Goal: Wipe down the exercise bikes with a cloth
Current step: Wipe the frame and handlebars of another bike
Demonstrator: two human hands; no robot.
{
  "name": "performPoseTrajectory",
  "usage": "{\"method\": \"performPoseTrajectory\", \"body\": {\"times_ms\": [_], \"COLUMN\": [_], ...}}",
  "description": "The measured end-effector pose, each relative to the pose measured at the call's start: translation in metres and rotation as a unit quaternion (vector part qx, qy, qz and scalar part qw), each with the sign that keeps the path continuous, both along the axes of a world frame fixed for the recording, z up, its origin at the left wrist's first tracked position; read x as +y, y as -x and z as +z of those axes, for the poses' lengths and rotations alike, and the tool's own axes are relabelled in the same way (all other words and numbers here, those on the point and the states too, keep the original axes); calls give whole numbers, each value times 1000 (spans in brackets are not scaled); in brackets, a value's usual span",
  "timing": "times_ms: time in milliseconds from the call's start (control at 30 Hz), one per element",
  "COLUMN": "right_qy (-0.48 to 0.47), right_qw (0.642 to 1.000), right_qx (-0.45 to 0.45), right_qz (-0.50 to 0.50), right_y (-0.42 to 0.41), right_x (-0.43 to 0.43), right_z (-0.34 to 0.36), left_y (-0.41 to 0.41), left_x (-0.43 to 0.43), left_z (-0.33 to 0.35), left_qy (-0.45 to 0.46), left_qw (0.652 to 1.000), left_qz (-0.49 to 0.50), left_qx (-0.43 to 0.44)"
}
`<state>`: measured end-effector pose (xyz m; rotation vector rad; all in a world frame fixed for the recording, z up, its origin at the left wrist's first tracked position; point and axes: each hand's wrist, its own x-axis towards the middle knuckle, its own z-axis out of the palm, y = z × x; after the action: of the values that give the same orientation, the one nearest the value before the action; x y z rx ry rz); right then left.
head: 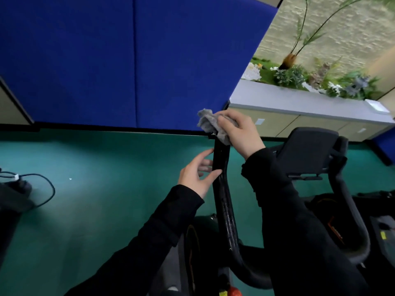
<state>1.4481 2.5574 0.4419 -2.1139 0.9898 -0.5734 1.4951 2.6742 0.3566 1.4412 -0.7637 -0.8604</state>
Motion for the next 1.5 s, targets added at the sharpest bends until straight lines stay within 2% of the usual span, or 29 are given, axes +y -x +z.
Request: {"method": "performPoseTrajectory", "body": {"times_ms": [200, 300, 433, 633, 900, 1033, 1133, 1200, 1300, 1400, 1500], "right_qy": [28, -2, -52, -206, -248, -201, -162, -94, 21, 105, 188], "right_qw": [986, 977, 971, 927, 913, 921, 936, 948, 955, 972, 980], "right_qx": [-83, -96, -106, -225, -232, -234, -196, -169, -176, -153, -43], "right_qz": [-141, -188, -207, -218, -225, -237, -243, -252, -237, -145, 43], "right_y": [8, 19, 23, 3, 13, 4, 17, 24, 23, 21, 19], "right_x": [24, 42, 49, 24, 39, 32, 49, 56, 51, 39, 19], "right_z": [-28, -45, -56, -37, -44, -38, -50, -56, -49, -34, -10], "left_y": [-2, -2, -2, -4, -3, -4, -4, -5, -5, -5, -6], "left_x": [-1, -3, -4, -5, -4, -5, -6, -6, -5, -5, -5], "left_z": [-6, -9, -14, -18, -19, -20, -20, -19, -18, -16, -15], "left_qy": [14, 24, 36, 32, 39, 35, 39, 42, 41, 42, 39], "left_qw": [1000, 1000, 999, 999, 999, 999, 998, 998, 998, 997, 995], "left_qz": [7, 8, -3, -17, -14, -17, -13, -14, -14, -19, -20], "left_qx": [8, 5, 18, 36, 30, 36, 51, 54, 55, 69, 93]}}
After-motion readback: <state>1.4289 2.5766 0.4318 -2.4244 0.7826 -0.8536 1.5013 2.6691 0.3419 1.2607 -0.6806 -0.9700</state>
